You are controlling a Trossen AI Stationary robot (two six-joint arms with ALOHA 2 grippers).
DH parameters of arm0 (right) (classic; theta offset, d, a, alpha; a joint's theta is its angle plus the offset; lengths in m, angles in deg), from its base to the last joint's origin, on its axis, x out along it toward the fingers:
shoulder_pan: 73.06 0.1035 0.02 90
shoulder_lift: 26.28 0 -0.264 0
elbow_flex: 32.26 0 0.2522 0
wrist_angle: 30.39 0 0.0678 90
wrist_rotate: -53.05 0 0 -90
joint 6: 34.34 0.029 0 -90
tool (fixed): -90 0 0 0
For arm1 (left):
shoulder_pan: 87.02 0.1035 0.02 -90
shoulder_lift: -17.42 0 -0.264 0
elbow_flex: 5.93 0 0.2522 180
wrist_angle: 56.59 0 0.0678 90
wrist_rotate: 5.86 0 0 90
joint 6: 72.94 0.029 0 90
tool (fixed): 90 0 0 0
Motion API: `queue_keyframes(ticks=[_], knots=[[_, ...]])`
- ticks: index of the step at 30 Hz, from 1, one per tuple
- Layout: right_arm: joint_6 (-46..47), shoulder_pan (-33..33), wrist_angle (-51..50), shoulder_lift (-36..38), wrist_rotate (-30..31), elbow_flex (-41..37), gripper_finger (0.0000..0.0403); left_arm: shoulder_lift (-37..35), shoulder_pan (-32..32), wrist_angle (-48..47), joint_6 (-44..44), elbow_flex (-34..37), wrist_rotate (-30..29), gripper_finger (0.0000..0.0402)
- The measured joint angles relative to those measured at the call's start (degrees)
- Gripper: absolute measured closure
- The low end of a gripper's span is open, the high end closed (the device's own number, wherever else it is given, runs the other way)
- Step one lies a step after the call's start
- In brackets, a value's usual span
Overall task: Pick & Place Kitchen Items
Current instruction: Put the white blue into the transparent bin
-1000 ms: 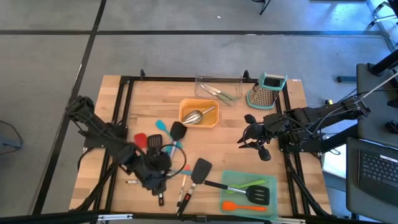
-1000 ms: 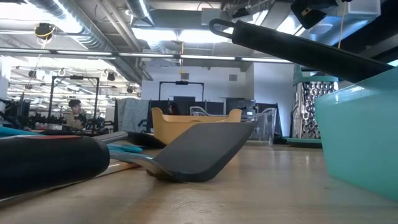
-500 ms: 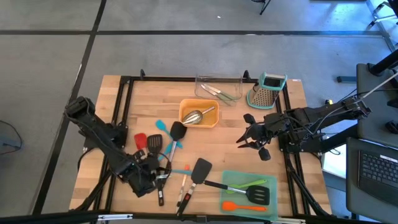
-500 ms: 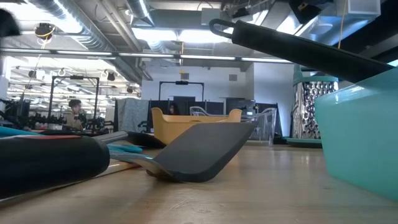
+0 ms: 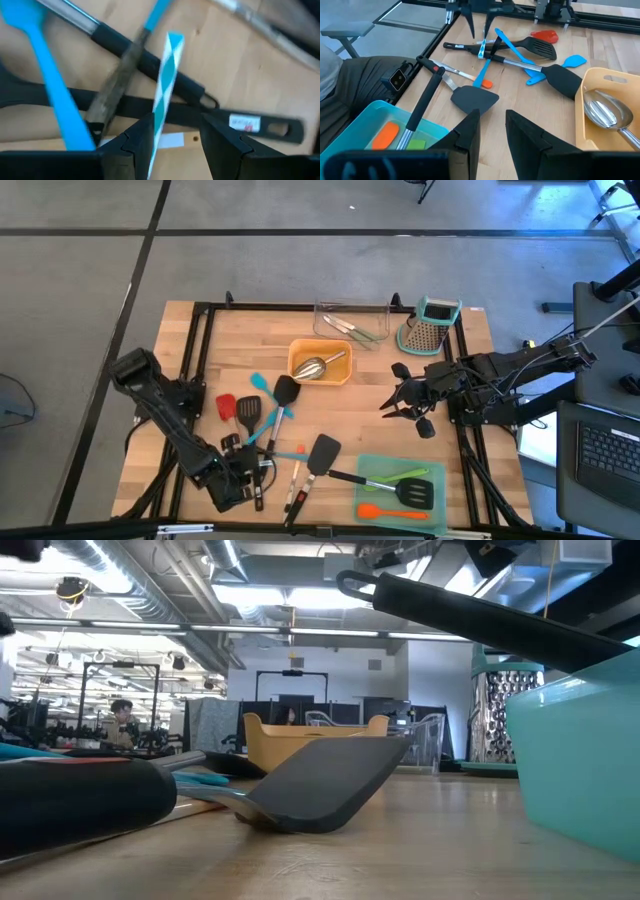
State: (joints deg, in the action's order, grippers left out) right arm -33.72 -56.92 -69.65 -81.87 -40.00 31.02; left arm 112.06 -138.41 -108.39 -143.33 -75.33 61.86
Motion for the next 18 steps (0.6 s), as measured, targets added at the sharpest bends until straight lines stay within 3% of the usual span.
queue_keyframes(ticks=[5, 18], knots=[[0.0, 0.0, 0.0, 0.0, 0.0, 0.0, 0.0309, 3.9, 0.5, 0.1, 3.0, -0.1, 1.9, 0.0252], [0.0, 0.0, 0.0, 0.0, 0.0, 0.0, 0.0309, 4.4, 0.5, -0.8, 3.2, 0.0, 2.7, 0.0252]])
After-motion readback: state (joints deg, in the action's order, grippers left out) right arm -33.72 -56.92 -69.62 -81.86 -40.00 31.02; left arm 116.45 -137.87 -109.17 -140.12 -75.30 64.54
